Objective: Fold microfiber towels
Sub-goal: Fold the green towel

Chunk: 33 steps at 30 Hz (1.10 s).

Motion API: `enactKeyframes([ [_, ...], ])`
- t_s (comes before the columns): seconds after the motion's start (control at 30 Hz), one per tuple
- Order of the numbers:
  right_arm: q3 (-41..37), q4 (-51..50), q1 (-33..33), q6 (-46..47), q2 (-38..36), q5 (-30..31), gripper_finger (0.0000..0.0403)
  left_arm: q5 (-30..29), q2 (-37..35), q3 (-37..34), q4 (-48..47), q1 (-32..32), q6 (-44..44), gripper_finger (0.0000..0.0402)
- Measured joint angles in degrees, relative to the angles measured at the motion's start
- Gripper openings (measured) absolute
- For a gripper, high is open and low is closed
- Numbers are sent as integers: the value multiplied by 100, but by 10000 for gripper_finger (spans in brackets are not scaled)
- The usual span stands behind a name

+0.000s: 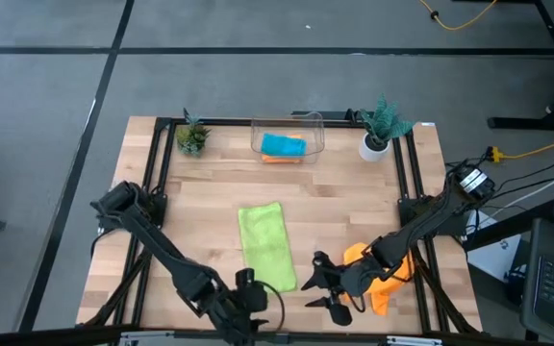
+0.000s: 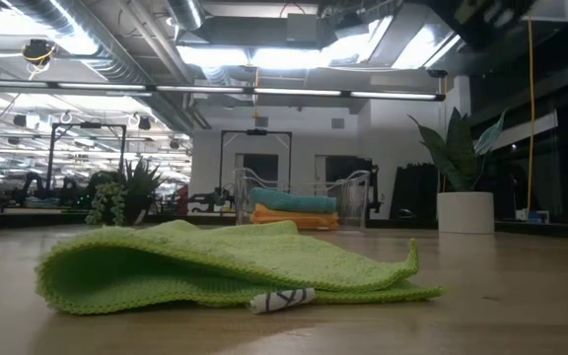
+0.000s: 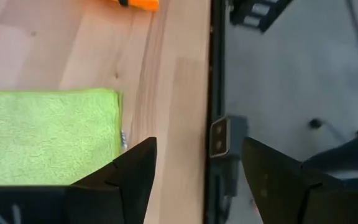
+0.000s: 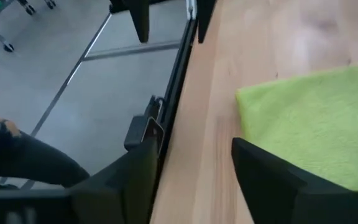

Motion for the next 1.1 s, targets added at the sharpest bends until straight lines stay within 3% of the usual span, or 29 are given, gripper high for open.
enactKeyframes([
  [0.27, -4, 138, -54, -161, 770, 90, 286, 35, 548, -9, -51, 4, -106, 227],
  [0.67, -6, 439, -380, -621, 1673, 216, 269, -93, 1125, -9, -316, 13, -66, 220],
  [1.1, 349, 520, -289, -1779, 1823, 378, 268, -400, 1271, -9, -322, 13, -84, 220],
])
